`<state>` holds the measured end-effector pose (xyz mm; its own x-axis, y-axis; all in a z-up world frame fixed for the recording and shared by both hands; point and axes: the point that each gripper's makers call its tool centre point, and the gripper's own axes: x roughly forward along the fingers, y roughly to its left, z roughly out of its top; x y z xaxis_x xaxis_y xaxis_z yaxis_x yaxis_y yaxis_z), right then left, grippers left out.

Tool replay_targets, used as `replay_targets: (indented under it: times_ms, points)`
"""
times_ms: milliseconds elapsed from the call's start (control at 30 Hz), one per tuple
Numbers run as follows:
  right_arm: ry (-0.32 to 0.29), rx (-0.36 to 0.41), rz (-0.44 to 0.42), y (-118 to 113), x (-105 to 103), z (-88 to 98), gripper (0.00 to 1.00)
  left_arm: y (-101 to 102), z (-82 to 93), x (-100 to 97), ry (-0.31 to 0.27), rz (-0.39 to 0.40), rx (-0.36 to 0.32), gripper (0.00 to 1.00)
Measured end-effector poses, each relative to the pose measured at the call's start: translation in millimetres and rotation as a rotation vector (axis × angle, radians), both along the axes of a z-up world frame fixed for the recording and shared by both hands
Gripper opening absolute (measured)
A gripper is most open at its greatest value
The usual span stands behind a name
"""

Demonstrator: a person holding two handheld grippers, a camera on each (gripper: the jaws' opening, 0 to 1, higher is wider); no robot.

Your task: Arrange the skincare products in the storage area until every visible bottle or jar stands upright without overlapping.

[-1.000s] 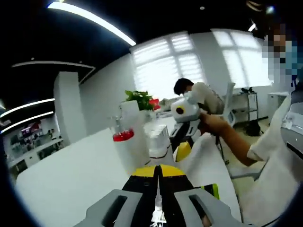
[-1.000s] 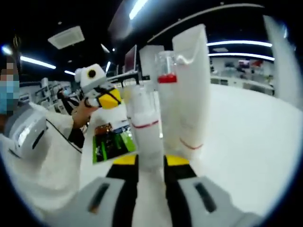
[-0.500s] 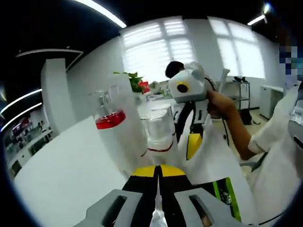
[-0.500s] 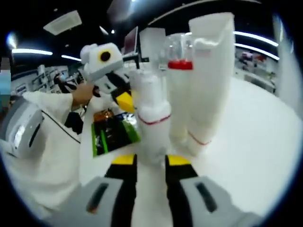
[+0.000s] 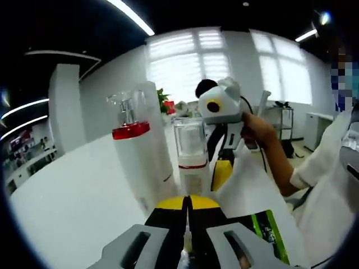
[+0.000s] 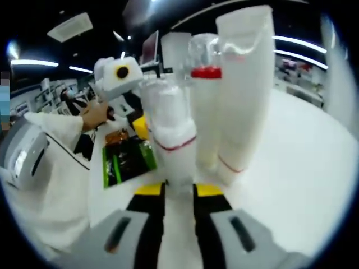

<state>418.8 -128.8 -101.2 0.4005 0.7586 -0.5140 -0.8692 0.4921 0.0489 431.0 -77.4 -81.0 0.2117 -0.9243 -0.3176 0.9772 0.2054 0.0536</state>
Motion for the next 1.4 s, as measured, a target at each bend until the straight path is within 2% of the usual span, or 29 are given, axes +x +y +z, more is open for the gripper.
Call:
replay_targets:
  times_ms: [133,267,500,767,900,1033,1133,1167,1233,1400]
  points:
    - [-0.023,-0.039,-0.019,1,0,0.5,0.19,-1,1.0,0.3,-0.019,0.004,0.001,0.00]
    - [-0.035,-0.048,-0.027,2,0,0.2,0.19,1,-7.1,4.1,-0.010,0.015,0.019,0.00]
    - [-0.042,-0.043,-0.035,1,5,1.4,0.19,4,-9.8,5.4,-0.008,0.031,0.023,0.00]
    - [-0.056,-0.045,-0.047,2,9,1.8,0.20,3,-18.8,9.3,0.031,0.050,0.027,0.00]
    - [-0.050,-0.032,-0.046,4,9,2.1,0.21,1,-16.7,8.8,0.010,0.061,0.016,0.00]
    - [-0.051,-0.032,-0.045,3,8,2.2,0.21,4,-16.2,10.7,0.031,0.057,0.008,0.00]
    - [-0.047,-0.029,-0.041,3,7,2.3,0.21,9,-7.7,13.5,0.022,0.066,-0.015,0.00]
    - [-0.047,-0.029,-0.036,2,6,2.4,0.21,11,-3.6,14.5,0.034,0.069,-0.031,0.01]
    - [-0.039,-0.024,-0.016,1,2,3.4,0.21,12,2.0,9.9,0.100,0.070,-0.060,0.01]
    - [-0.044,-0.013,-0.011,1,-1,6.6,0.20,9,11.3,1.0,0.102,0.032,-0.087,0.01]
